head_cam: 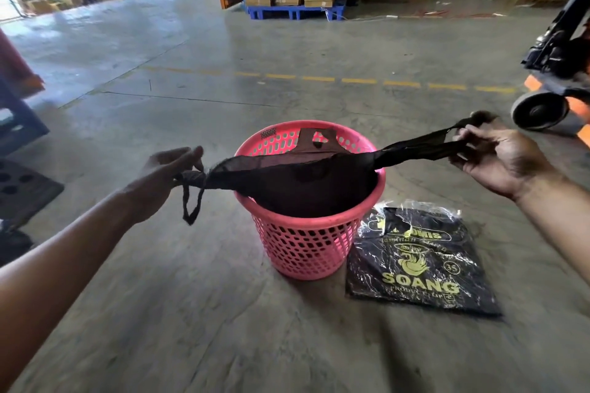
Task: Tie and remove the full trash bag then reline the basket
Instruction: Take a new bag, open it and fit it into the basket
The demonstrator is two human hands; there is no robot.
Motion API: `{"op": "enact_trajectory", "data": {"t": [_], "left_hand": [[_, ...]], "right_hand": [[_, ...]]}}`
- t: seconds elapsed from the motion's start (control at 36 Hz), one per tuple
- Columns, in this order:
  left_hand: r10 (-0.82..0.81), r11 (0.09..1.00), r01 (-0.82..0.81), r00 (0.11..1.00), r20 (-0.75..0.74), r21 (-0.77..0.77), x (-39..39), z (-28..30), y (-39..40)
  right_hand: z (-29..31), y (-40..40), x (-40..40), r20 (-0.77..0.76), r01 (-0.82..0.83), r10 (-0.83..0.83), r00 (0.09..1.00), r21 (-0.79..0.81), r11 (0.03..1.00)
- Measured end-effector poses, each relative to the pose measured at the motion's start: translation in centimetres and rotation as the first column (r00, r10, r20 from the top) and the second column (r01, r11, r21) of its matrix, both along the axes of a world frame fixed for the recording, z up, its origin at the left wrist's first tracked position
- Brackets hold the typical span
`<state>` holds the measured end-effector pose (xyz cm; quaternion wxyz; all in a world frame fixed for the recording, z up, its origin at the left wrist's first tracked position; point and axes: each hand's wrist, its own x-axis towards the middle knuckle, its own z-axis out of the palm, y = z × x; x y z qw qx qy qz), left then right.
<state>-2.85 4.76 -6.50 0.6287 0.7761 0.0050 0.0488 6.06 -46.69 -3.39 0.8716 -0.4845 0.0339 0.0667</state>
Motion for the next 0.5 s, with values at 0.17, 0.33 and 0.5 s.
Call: {"op": "enact_trajectory", "data": {"t": [0.17, 0.33, 0.5], "left_hand": [[0.024, 0.997, -0.027, 0.999, 0.040, 0.074, -0.3, 2.8, -0.5], [-0.047, 0.762, -0.226, 0.916, 0.399, 0.607, -1.8, 4.1, -4.7], [-0.127, 0.282, -0.290, 0.933, 0.335, 0.914, -3.1, 0.4, -8.7]], "right_hand": [[0.2, 0.6, 0.2, 0.079, -0.103, 0.112, 0.991, -0.111, 0.988], [0.3, 2.1, 0.5, 0.101, -0.147, 0.161, 0.982, -0.132, 0.980], [0.3, 2.8, 0.3, 0.146, -0.194, 0.231, 0.962, -0.229, 0.954]]}}
